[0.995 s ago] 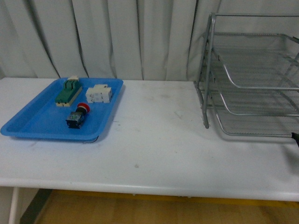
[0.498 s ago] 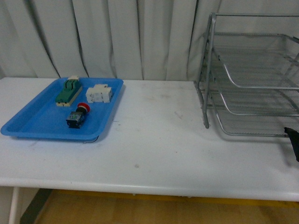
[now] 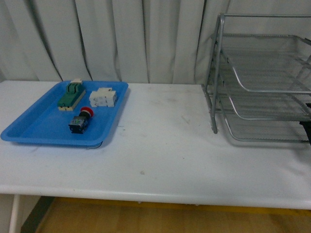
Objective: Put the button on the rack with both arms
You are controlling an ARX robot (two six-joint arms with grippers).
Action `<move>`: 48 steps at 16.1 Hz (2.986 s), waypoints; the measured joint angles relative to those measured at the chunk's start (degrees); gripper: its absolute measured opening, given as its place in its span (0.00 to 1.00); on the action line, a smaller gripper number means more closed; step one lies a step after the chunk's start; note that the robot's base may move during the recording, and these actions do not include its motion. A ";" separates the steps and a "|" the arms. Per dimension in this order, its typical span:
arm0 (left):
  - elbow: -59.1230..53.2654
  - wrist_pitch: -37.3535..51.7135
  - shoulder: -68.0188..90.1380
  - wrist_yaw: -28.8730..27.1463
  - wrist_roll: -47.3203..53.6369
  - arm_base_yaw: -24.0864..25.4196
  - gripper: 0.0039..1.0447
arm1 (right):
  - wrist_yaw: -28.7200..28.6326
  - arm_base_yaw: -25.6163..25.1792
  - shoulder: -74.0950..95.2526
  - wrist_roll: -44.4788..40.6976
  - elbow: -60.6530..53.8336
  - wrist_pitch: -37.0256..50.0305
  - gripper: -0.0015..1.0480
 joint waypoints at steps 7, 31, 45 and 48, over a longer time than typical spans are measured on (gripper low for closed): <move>0.00 0.00 0.00 0.00 0.00 0.00 0.94 | -0.22 -1.27 0.07 -0.37 -2.03 0.35 0.03; 0.00 0.00 0.00 0.00 0.00 0.00 0.94 | -6.99 -8.31 -7.58 -4.07 -29.99 1.03 0.96; 0.00 0.00 0.00 0.00 0.00 0.00 0.94 | -9.25 -10.93 -22.77 -2.64 -38.21 0.02 0.94; 0.00 0.02 0.00 -0.02 0.00 0.00 0.94 | -4.11 -10.45 -41.33 -13.88 -44.39 -11.17 0.83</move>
